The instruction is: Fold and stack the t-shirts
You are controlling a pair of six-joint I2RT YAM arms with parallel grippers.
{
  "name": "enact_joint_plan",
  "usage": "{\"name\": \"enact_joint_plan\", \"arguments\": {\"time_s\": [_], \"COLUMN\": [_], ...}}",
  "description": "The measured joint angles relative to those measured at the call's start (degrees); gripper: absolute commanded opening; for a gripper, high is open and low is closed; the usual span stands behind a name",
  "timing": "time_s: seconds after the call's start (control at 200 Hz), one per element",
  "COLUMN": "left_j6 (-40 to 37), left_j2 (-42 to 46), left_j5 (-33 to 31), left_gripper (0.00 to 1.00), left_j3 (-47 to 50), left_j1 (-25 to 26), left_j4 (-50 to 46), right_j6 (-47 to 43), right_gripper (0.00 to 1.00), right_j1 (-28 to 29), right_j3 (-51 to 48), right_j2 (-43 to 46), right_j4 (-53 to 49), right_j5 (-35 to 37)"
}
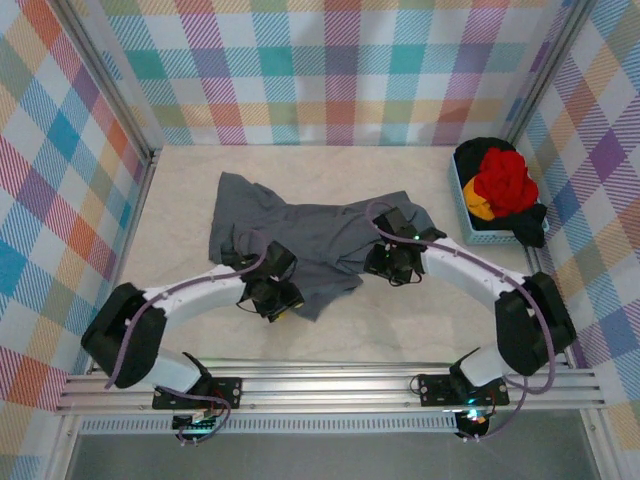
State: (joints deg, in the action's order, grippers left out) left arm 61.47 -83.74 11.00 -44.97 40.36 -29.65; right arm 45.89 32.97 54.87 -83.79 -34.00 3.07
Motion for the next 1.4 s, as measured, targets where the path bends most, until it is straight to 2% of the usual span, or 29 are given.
{"name": "enact_joint_plan", "arguments": {"time_s": [0.225,0.3,0.385,0.525,0.615,0.72,0.835,0.965,1.055,1.145,1.205,1.245,1.404], "left_j6": [3.41,3.96,4.76,4.90,4.07,3.56,2.93,1.73,0.96,0.31,0.13,0.57,2.80], "left_j2": [-5.46,-6.12,-6.32,-6.64,-6.10,-1.05,9.05,20.74,25.49,25.73,23.43,21.20,13.03], "left_j5": [-0.39,-1.05,-1.77,-4.81,-9.11,-14.08,-18.71,-22.23,-22.43,-19.65,-16.79,-15.28,-9.77], "left_gripper": [0.46,0.42,0.32,0.00,0.00,0.00,0.00,0.00,0.00,0.14,0.34,0.43,0.47], "left_j3": [-1.95,-2.49,-2.69,-3.32,-3.85,-3.48,-2.80,-1.29,0.28,1.81,2.54,2.75,3.98], "left_j1": [2.29,2.75,2.97,3.45,3.67,3.32,1.73,-2.82,-6.10,-7.04,-6.58,-5.77,-0.66], "left_j4": [0.44,-0.07,-0.52,-2.71,-1.46,-2.16,-5.62,-10.58,-12.39,-11.61,-10.29,-9.27,-3.30], "right_j6": [-0.02,0.00,0.13,0.07,-0.31,-1.20,-2.71,-4.42,-5.05,-5.42,-5.53,-5.57,-5.68], "right_gripper": [0.46,0.45,0.45,0.44,0.44,0.44,0.44,0.46,0.46,0.47,0.47,0.46,0.47], "right_j1": [0.00,0.00,0.00,0.00,-0.31,-1.95,-7.04,-13.73,-18.67,-23.02,-25.18,-26.29,-26.99], "right_j3": [-1.55,-2.34,-3.50,-4.00,-4.00,-4.00,-4.00,-3.98,-3.98,-3.98,-3.98,-3.91,-3.65], "right_j2": [3.58,3.93,4.04,4.15,5.22,7.91,11.02,12.52,12.35,11.76,11.06,10.51,9.60], "right_j4": [-1.03,-1.01,-0.98,-1.07,-1.68,-2.89,-3.82,-4.50,-4.70,-4.61,-4.44,-4.35,-3.78], "right_j5": [0.22,0.22,0.17,0.48,1.55,2.82,3.67,4.00,3.56,2.12,0.96,0.48,-2.01]}}
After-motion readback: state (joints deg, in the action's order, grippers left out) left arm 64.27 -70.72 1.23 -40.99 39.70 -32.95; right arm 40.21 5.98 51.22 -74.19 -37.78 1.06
